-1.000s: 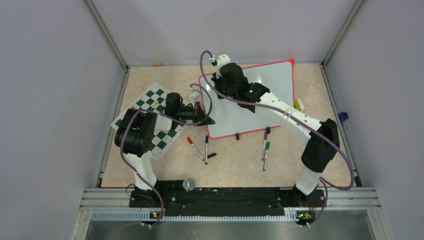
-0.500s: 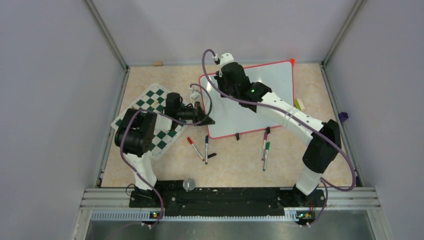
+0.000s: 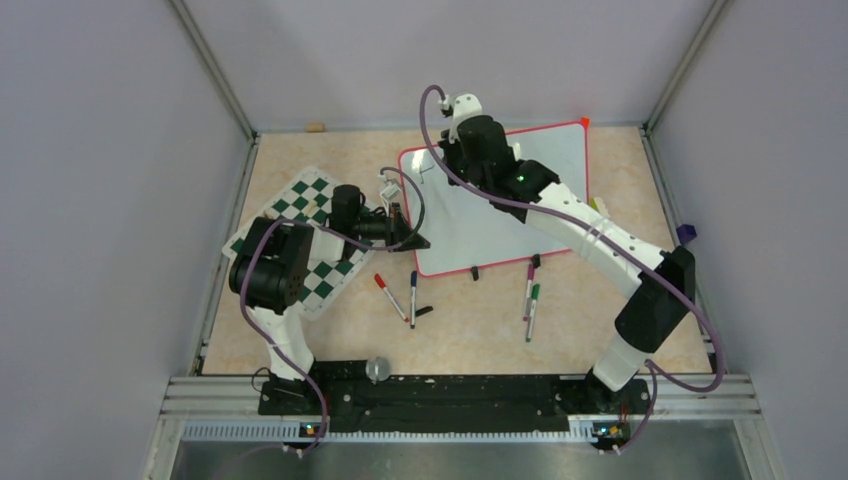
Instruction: Write a sentence on the whiteboard
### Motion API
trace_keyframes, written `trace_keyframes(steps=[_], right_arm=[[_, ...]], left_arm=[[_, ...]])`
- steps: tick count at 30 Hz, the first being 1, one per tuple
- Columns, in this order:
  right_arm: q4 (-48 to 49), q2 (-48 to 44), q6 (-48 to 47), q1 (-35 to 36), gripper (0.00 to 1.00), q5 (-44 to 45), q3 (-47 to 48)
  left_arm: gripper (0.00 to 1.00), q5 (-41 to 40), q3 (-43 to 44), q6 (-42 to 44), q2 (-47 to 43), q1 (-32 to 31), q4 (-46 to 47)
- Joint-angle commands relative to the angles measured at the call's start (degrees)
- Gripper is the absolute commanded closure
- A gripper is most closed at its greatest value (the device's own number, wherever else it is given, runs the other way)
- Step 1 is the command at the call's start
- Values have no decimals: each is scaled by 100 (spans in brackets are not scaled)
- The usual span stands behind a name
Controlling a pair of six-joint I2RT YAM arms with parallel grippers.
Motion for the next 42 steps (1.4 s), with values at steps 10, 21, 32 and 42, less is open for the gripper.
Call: trace_keyframes(steps=[10, 21, 32, 42], right_arm=[[229, 188, -10, -83, 100, -160, 530], [177, 373, 0, -106, 100, -132, 536], [130, 306, 64, -123, 100, -133, 148], [81, -118, 136, -123, 100, -186, -473]], left_arm=[[100, 84, -128, 751, 5, -106, -430], [100, 79, -115, 760, 16, -105, -441], [100, 79, -119, 782, 5, -103, -448], [100, 91, -63, 878, 15, -107, -640]])
